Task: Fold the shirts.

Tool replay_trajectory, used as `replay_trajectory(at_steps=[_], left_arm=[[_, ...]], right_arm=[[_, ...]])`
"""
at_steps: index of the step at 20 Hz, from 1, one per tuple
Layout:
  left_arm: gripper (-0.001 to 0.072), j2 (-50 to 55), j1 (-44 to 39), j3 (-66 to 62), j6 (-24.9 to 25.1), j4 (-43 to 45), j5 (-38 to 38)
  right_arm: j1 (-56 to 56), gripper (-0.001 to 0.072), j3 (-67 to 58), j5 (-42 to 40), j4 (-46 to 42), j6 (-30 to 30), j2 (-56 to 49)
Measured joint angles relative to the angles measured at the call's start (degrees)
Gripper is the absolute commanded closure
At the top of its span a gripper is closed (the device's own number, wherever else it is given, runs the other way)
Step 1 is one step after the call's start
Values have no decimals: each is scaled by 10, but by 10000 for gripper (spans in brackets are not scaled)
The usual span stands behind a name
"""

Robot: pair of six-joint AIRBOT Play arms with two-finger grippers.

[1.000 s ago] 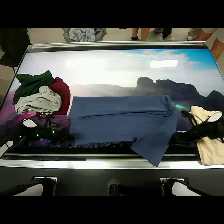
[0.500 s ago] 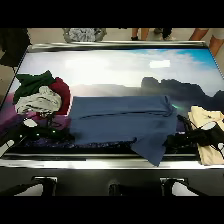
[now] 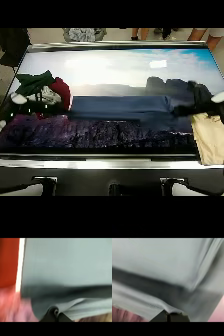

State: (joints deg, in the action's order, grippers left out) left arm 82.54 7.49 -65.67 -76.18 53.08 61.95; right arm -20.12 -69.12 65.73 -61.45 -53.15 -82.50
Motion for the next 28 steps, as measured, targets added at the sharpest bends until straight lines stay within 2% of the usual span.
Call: replay_trajectory(at_steps=[6,7,8,9,10,11,14,18,21,24,25,27,28], left_arm=[[680,211,0,-243,-68,-1,50],[657,239,0,-267,-75,0,61],[476,259,0,-282,-79,-1,65],[154,276,-1,-293,-83,-1,72],[90,289,-1,-302,-86,-2,78],[91,296,0,-310,-89,-6,84],[93,293,5,-332,-80,-11,106],[93,243,0,-344,-67,-16,119],[94,193,-18,-347,-58,-20,125],[94,146,-45,-348,-52,-20,127],[94,132,-56,-348,-50,-22,127],[97,115,-80,-348,-48,-22,127],[113,110,-95,-348,-44,-22,127]], right_arm=[[56,673,-196,-53,11,-50,-179],[60,667,-209,-57,12,-59,-197],[62,584,-218,-60,11,-67,-213],[64,359,-226,-60,11,-74,-226],[66,124,-231,-57,11,-76,-234],[66,4,-235,-50,11,-76,-236],[52,-3,-241,-12,4,-33,-220],[-7,-4,-243,61,6,-12,-225],[-28,-4,-244,116,41,-11,-256],[-21,7,-245,127,64,-35,-287],[-14,86,-246,127,79,-49,-295],[0,674,-245,111,76,-72,-305],[6,674,-243,106,78,-84,-309]])
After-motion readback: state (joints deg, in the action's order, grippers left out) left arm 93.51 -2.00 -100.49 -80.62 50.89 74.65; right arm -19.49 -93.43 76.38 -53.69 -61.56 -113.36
